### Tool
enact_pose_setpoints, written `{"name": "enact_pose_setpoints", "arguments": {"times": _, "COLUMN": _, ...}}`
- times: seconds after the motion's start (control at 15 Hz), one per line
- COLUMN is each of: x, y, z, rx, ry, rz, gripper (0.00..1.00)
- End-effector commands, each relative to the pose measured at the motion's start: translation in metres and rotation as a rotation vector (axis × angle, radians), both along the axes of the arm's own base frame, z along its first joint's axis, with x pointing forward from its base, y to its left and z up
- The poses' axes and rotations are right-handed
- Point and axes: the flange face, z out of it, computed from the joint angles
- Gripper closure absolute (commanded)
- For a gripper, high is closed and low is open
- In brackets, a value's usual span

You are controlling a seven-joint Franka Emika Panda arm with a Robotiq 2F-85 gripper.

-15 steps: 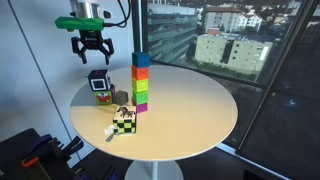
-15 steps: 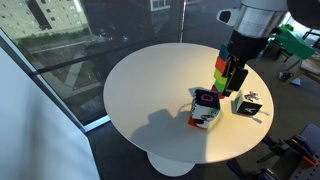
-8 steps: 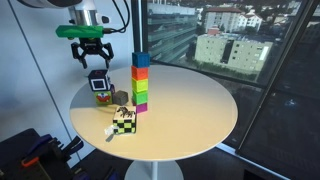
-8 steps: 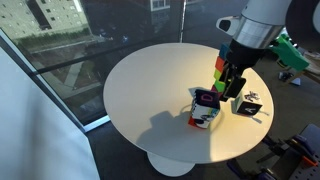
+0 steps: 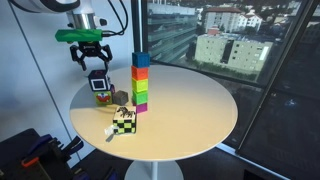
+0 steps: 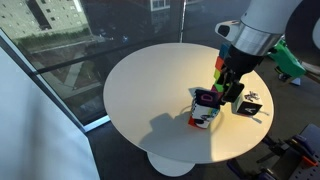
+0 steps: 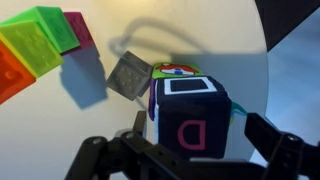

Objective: Pick up the block with the letter d on it and put it on the table

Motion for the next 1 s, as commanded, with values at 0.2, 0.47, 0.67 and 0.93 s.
{"name": "enact_pose_setpoints", "arguments": {"times": 0.2, "x": -0.001, "y": 0.005, "z": -0.006, "rx": 0.018, "ry": -0.012, "rz": 0.029, "gripper": 0.0}}
{"name": "enact_pose_setpoints", "arguments": {"times": 0.47, "x": 0.001, "y": 0.007, "z": -0.011, "rx": 0.019, "ry": -0.019, "rz": 0.031, "gripper": 0.0}}
{"name": "enact_pose_setpoints", "arguments": {"times": 0.67, "x": 0.003, "y": 0.009, "z": -0.016, "rx": 0.022, "ry": -0.03, "rz": 0.031, "gripper": 0.0}}
{"name": "enact_pose_setpoints", "arguments": {"times": 0.93, "x": 0.005, "y": 0.012, "z": -0.022, "rx": 0.026, "ry": -0.037, "rz": 0.032, "gripper": 0.0}}
